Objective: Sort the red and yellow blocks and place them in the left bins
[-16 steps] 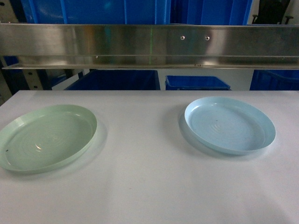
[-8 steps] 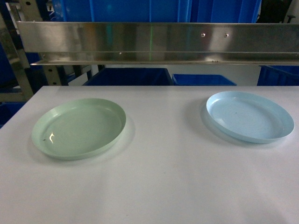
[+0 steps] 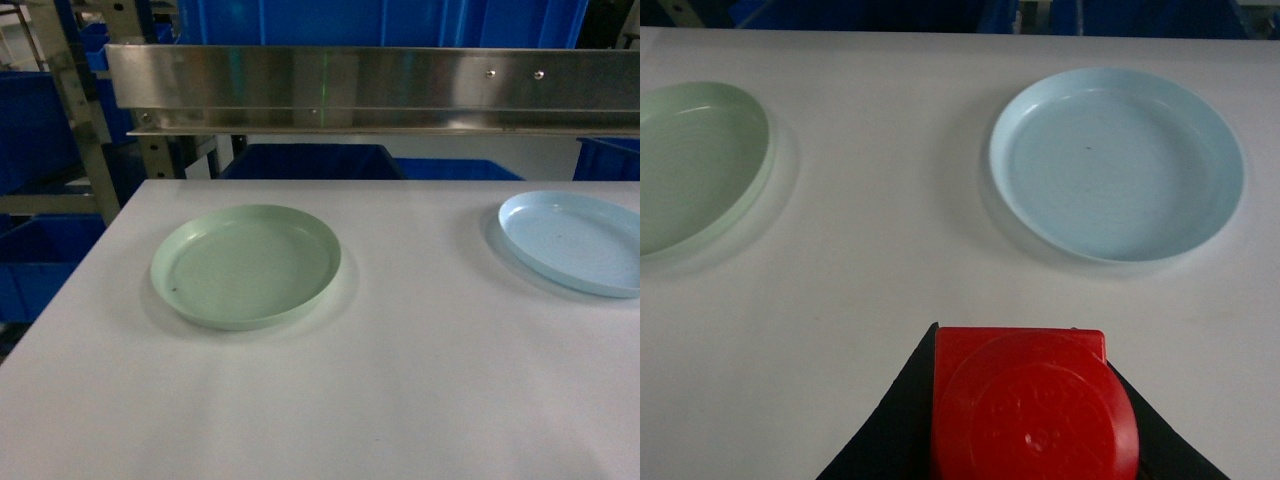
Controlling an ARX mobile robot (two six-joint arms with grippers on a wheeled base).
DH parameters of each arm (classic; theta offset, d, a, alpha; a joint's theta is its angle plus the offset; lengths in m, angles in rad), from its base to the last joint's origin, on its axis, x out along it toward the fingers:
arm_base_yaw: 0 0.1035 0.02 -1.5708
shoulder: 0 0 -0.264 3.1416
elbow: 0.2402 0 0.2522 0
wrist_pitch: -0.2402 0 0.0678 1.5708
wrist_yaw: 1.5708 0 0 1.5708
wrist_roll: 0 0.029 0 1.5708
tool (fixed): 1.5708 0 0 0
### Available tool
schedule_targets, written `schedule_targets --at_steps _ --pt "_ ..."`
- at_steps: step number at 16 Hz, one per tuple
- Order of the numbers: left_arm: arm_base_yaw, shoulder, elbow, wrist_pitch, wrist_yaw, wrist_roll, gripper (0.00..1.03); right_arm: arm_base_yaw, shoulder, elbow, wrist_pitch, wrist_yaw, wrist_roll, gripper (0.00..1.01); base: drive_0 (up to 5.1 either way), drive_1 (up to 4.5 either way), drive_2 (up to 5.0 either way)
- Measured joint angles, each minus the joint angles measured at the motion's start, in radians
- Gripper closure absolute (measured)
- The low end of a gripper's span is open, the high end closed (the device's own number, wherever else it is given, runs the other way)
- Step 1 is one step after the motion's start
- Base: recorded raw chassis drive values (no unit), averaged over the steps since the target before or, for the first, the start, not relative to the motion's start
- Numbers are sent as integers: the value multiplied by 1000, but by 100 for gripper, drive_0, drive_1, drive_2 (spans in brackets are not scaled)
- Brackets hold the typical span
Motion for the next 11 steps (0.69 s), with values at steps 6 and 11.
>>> schedule_targets --at_steps 6,11 --pt "0 2 0 0 0 0 76 0 1 0 0 -1 0 74 -462 118 358" --pt "-2 3 0 0 2 0 76 0 3 0 -1 0 0 74 -493 253 253"
